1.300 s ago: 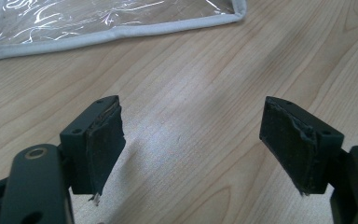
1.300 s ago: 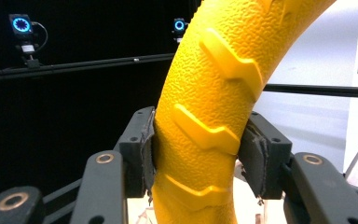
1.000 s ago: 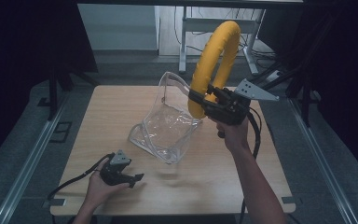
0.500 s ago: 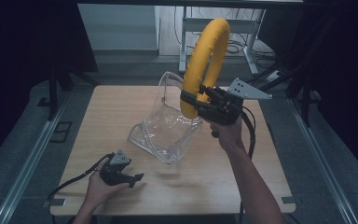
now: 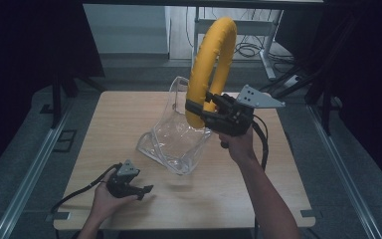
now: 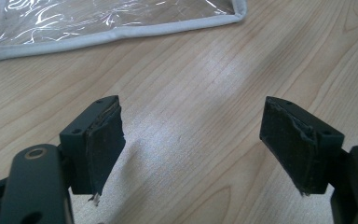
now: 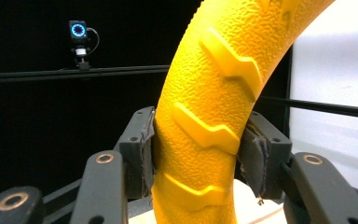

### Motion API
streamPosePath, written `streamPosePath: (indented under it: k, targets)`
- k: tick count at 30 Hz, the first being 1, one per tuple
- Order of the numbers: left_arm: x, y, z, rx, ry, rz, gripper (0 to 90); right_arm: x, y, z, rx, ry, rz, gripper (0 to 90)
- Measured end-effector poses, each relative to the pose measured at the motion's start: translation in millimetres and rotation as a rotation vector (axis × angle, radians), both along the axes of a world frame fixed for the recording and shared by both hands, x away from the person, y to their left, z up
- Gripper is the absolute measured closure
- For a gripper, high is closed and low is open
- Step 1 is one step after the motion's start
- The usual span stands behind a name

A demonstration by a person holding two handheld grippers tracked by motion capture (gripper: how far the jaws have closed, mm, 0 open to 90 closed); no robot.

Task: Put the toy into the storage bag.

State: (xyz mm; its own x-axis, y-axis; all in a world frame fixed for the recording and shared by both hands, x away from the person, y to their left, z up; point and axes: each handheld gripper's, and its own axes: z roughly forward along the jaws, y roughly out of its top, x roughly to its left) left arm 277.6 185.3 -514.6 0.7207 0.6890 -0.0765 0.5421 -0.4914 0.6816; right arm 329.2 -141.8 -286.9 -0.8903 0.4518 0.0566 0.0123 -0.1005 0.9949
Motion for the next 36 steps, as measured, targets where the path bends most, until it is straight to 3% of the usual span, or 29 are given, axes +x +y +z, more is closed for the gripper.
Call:
streamPosePath:
  k: [36]
  targets:
    - [-0.1,-0.8,-1.4,0.006,0.003,-0.005,21.4,-2.5,33.1,-17.6,-0.016,0.040,0.143,50.4]
